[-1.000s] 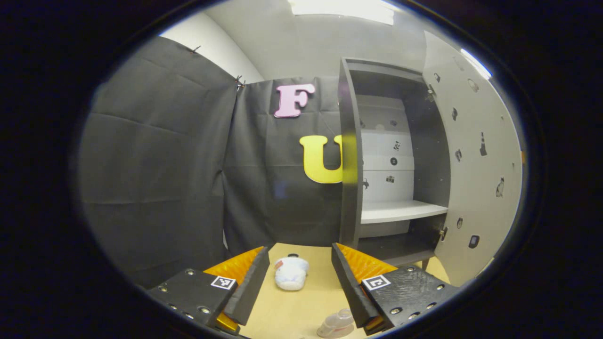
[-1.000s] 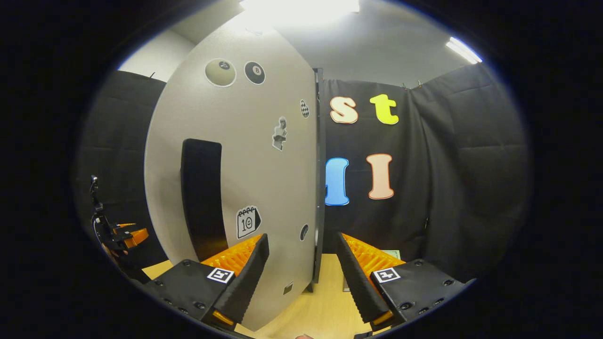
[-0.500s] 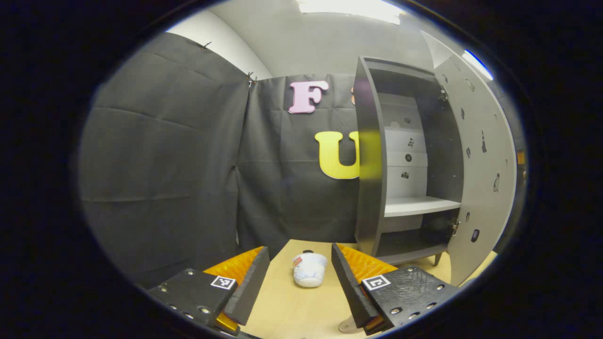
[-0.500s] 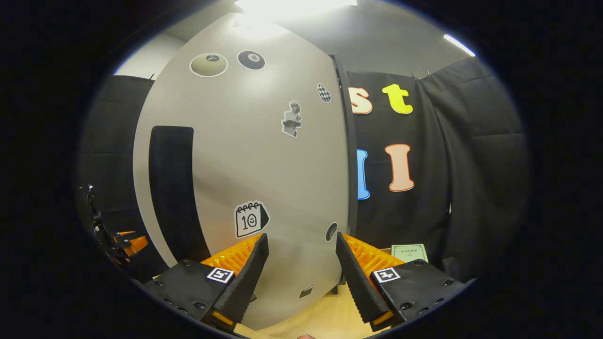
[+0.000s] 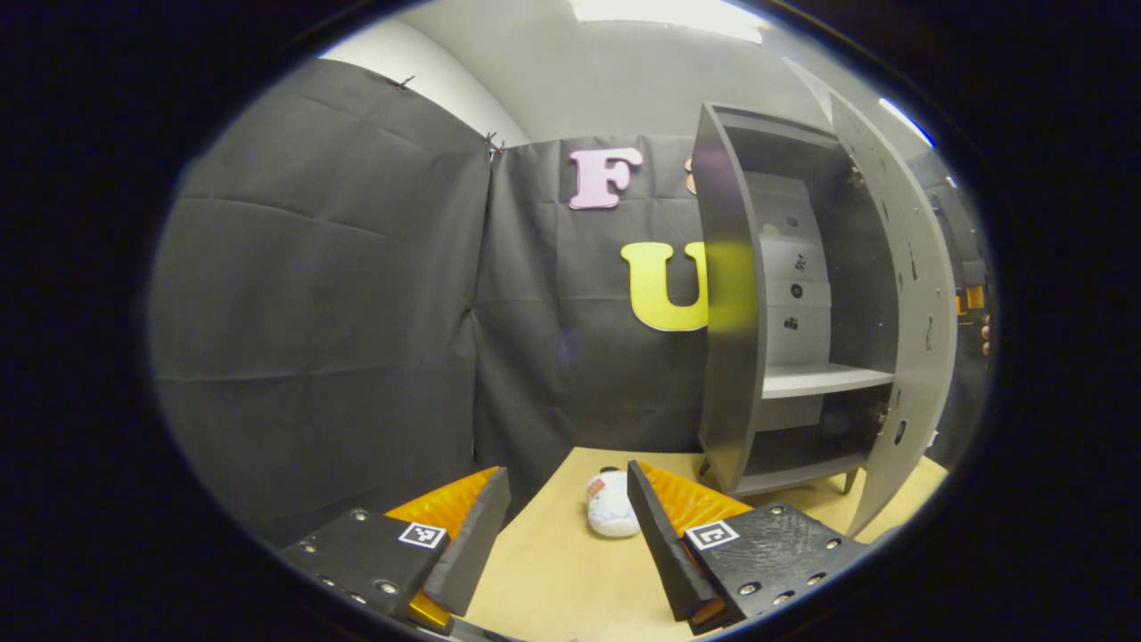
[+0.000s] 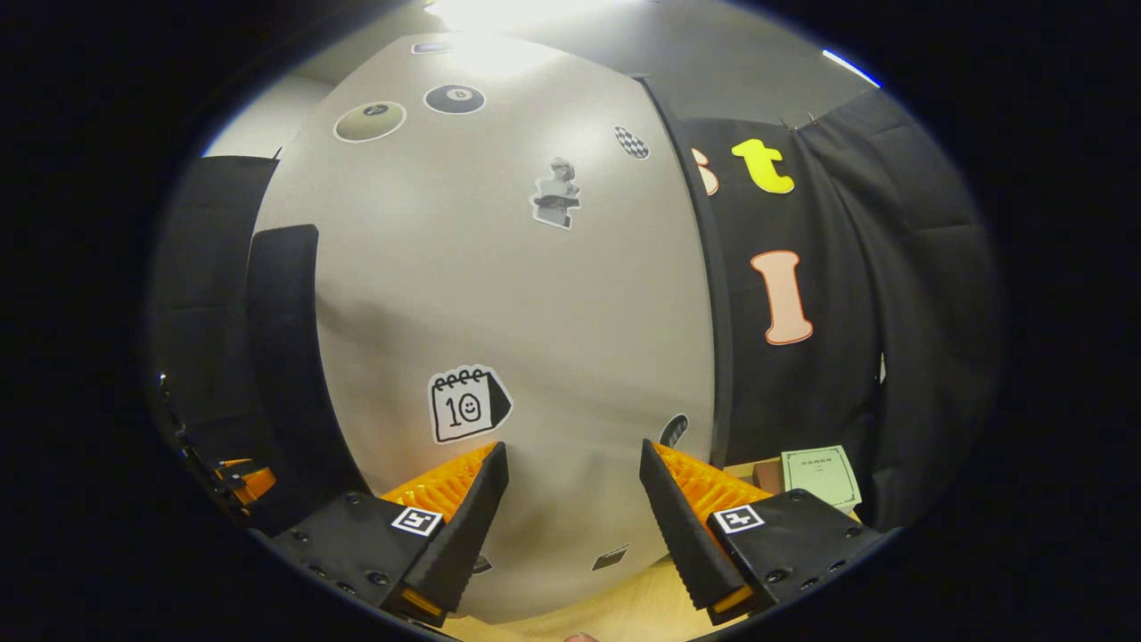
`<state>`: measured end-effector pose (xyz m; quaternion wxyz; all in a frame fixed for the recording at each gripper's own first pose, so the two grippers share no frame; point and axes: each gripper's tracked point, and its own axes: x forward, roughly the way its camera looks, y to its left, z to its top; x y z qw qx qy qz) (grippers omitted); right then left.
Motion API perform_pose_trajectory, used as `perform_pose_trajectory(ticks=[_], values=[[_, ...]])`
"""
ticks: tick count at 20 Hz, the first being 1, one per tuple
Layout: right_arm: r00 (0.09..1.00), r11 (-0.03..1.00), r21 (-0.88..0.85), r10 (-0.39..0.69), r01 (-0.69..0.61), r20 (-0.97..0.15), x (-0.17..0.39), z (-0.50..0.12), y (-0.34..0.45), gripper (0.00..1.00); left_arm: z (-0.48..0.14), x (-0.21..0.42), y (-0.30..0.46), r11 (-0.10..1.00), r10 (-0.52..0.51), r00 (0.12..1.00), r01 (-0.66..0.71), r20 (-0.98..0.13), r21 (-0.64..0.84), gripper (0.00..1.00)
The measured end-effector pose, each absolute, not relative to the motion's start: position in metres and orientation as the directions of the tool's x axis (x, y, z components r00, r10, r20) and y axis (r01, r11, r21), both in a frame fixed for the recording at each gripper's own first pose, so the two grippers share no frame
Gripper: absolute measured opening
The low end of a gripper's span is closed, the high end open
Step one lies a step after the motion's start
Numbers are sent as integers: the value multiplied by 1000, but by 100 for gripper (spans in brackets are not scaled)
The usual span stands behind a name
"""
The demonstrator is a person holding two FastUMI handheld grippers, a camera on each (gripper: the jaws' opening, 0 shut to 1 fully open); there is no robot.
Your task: Open the cabinet door with the right hand, grasp the bottle in the cabinet with the left hand and place it on the coaster, then close the cabinet door with the right hand.
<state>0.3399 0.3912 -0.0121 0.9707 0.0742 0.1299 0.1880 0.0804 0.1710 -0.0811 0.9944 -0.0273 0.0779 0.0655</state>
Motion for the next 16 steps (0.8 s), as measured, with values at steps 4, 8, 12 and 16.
perform_pose_trajectory(ticks=[4,8,12,16], values=[[902,928,170,365,-332,-231,346,-18,404,95,-89,74,184,986,149,974,-159,-173,-47,78],[906,933,162,353,-322,-234,362,-25,416,95,-92,69,202,982,173,968,-183,-182,-39,78],[911,935,158,347,-317,-224,366,-24,422,95,-95,63,216,978,191,964,-203,-187,-52,79],[915,938,157,337,-308,-222,371,-25,426,95,-96,59,222,976,200,961,-213,-190,-48,79]])
